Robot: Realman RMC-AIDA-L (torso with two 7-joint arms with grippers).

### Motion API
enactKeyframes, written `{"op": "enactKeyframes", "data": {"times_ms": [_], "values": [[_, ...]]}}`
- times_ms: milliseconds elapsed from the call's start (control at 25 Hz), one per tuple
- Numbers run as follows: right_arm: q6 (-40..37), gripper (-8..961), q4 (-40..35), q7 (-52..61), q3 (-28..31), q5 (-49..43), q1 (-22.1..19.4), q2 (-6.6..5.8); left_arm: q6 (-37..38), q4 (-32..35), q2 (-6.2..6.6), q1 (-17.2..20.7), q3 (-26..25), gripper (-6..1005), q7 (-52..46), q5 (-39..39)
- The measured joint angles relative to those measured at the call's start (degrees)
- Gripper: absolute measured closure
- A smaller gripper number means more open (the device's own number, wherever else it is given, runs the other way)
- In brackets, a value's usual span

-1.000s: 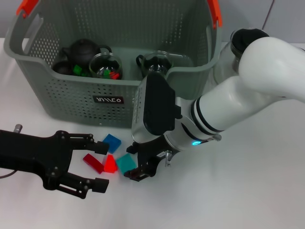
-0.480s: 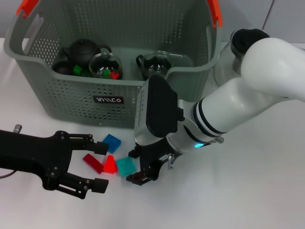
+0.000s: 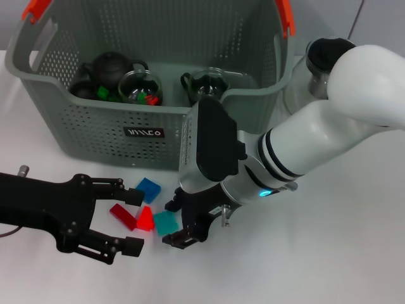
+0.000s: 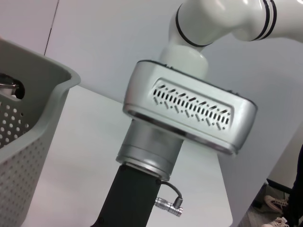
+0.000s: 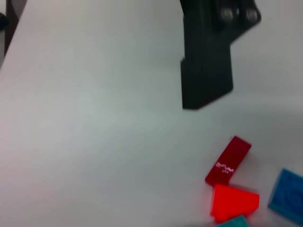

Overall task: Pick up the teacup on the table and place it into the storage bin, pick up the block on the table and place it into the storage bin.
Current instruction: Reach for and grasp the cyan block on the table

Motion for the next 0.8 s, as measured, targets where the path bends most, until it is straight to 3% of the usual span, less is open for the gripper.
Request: {"op": "enactKeyframes", "data": {"times_ms": [800], "values": [[4.4, 305, 0.6, -0.7, -0.3, -0.5, -0.7, 1.03, -0.2, 0.0, -0.09, -0.1, 0.0, 85, 0.1, 0.0]]}}
